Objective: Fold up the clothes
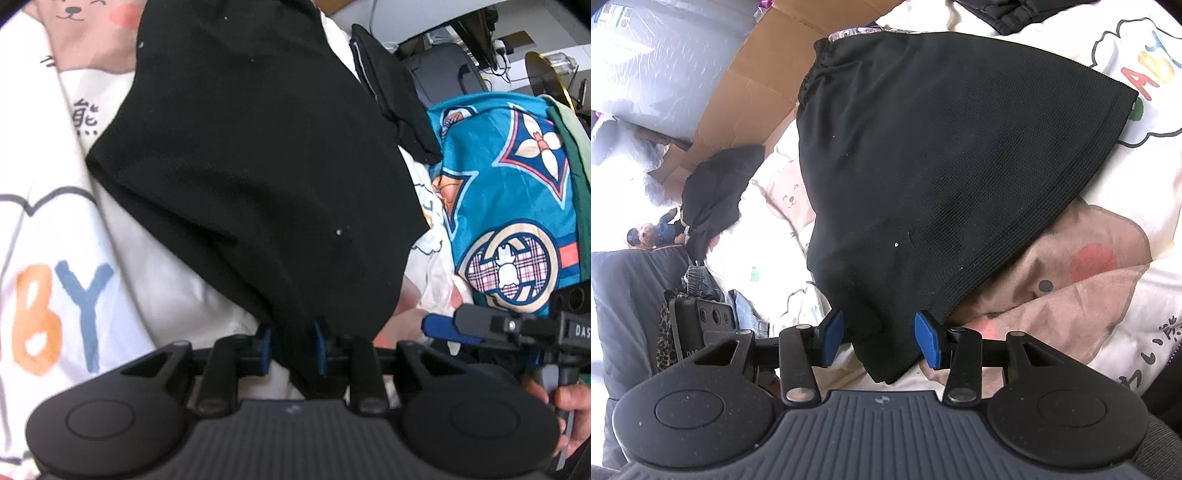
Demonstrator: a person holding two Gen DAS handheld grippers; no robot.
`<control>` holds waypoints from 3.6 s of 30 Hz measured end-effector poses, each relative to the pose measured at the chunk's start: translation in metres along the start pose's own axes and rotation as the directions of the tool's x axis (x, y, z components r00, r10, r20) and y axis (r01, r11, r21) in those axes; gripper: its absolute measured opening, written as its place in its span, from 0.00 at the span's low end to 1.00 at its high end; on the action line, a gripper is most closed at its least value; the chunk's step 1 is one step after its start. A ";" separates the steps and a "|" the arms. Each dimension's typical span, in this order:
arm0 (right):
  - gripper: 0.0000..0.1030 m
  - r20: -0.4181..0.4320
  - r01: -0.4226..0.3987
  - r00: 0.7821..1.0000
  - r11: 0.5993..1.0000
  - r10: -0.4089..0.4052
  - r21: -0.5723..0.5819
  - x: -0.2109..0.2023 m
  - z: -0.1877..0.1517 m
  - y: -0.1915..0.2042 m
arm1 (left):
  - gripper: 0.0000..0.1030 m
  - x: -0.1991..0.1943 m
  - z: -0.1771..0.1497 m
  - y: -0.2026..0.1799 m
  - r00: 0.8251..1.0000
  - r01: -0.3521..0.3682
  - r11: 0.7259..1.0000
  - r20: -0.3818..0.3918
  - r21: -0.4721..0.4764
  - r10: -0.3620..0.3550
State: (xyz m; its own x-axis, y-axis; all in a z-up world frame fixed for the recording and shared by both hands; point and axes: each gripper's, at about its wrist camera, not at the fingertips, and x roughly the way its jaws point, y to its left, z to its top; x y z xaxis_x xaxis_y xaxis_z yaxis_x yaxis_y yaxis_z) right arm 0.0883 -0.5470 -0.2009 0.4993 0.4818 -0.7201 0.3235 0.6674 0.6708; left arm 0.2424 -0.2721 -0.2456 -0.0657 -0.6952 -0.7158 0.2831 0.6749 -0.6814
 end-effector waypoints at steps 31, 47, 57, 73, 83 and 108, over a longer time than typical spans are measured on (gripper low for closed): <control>0.49 0.043 -0.031 0.999 0.997 0.028 0.067 -0.004 0.003 -0.010 | 0.13 0.012 -0.004 -0.004 0.999 0.014 0.998 -0.045 -0.056 -0.016; 0.52 0.201 -0.011 0.979 0.982 -0.028 0.190 -0.027 0.015 -0.036 | 0.05 -0.005 -0.005 0.001 0.998 0.035 0.999 -0.058 -0.038 -0.038; 0.54 0.240 0.145 0.947 0.953 -0.211 0.266 -0.042 0.060 -0.099 | 0.05 -0.015 -0.006 0.002 0.997 0.042 0.999 -0.060 -0.032 -0.044; 0.54 0.130 0.157 0.976 0.976 -0.177 0.149 -0.021 0.088 -0.113 | 0.05 -0.075 0.004 -0.003 0.994 -0.014 0.998 -0.109 0.066 0.021; 0.58 -0.046 0.115 0.992 0.993 -0.114 0.030 0.015 0.093 -0.101 | 0.05 -0.112 0.009 -0.005 0.993 -0.039 0.995 -0.109 0.097 0.050; 0.25 -0.260 0.046 0.961 0.984 -0.091 -0.171 0.022 0.075 -0.075 | 0.05 -0.125 -0.013 0.017 0.981 -0.115 0.987 -0.144 0.116 0.131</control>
State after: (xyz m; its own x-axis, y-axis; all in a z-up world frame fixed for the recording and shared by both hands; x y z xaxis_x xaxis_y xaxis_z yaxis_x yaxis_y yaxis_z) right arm 0.1350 -0.6296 -0.2538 0.2413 0.5504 -0.7993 0.2039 0.7764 0.5963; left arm 0.2429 -0.1710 -0.1698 -0.1647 -0.5579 -0.8134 0.3979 0.7170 -0.5724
